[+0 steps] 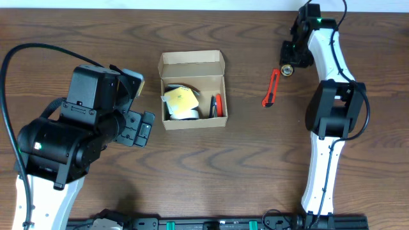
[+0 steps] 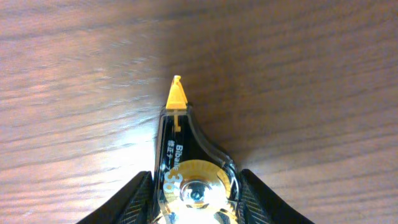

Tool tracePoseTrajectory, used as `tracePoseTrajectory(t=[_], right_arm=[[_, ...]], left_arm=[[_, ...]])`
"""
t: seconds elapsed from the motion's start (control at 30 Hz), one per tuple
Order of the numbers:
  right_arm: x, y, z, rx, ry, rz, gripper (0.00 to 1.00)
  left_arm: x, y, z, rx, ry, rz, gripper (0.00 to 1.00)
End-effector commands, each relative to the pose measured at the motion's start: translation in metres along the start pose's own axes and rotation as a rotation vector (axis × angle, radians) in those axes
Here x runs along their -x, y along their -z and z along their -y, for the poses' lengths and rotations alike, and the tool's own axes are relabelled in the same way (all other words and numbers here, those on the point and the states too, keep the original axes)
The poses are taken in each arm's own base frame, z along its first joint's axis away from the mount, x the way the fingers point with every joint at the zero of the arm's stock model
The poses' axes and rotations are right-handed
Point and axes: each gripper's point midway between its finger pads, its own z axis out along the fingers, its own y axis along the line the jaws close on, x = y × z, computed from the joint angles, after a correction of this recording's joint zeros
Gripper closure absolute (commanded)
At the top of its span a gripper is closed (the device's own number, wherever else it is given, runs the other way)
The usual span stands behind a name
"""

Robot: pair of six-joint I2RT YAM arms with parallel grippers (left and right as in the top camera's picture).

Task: Pack container
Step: 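Grasp the correction tape dispenser with the right gripper, then carry the correction tape into the box's right side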

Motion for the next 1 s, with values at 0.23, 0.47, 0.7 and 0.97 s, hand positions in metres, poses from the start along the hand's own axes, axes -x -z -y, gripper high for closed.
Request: tracePoseTrajectory(t=[0.23, 0.47, 0.7, 0.97], right_arm=[[0.016, 0.164, -0.073, 0.223, 0.088, 0.221, 0.63], [-0.047, 0.207, -0.162, 0.286, 0.269, 0.165, 0.63], [-0.125, 0.186, -0.233, 0.281, 0.395, -0.003, 0.67], [-0.184, 0.138, -0.249, 0.189, 0.409, -0.151, 0.69]], left_arm=[[0.0, -0.001, -0.001, 0.007, 0.005, -0.003, 0.05], [0.0, -0.001, -0.001, 0.007, 0.005, -0.003, 0.05], [0.0, -0.001, -0.001, 0.007, 0.005, -0.003, 0.05], [0.0, -0.001, -0.001, 0.007, 0.005, -0.003, 0.05]])
